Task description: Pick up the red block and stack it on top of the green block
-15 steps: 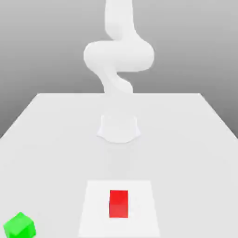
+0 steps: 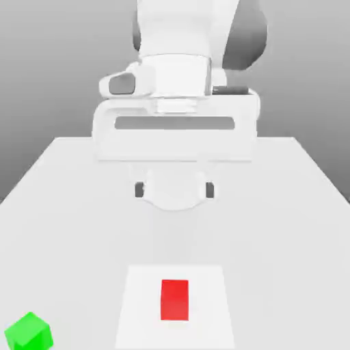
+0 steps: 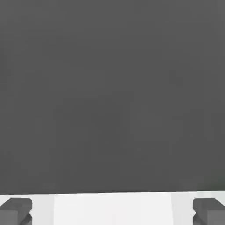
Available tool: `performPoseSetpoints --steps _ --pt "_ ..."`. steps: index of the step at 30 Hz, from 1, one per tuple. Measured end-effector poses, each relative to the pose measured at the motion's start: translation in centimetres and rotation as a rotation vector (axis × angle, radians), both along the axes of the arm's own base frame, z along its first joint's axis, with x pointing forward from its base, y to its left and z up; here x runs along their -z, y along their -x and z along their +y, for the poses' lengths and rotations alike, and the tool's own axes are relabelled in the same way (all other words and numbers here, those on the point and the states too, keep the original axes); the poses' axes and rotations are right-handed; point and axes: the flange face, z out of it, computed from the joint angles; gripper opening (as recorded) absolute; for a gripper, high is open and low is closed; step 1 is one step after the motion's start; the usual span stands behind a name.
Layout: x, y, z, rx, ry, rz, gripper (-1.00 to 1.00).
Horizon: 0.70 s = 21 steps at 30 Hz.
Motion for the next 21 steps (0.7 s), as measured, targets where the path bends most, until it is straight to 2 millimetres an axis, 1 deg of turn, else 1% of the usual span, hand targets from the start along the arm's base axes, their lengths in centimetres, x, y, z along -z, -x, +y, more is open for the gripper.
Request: performPoseSetpoints --steps 3,6,8,12,13,18,19,21 --pt "6.2 1.3 0.0 0.001 -0.001 0.098 0.0" --pt "11.9 3.2 0.0 0.002 -0.002 0.192 0.0" --pt "14.6 3.7 0.0 0.002 -0.002 0.213 0.0" --pt "19.1 3.9 0.0 0.002 -0.003 0.22 0.0" --pt "19.7 3.9 0.0 0.002 -0.003 0.22 -1.0" --pt "19.7 3.9 0.0 0.002 -0.002 0.22 -1.0" --pt "20.0 4.0 0.0 0.002 -0.002 0.22 -1.0" --pt "18.9 3.9 0.0 0.002 -0.002 0.22 -1.0"
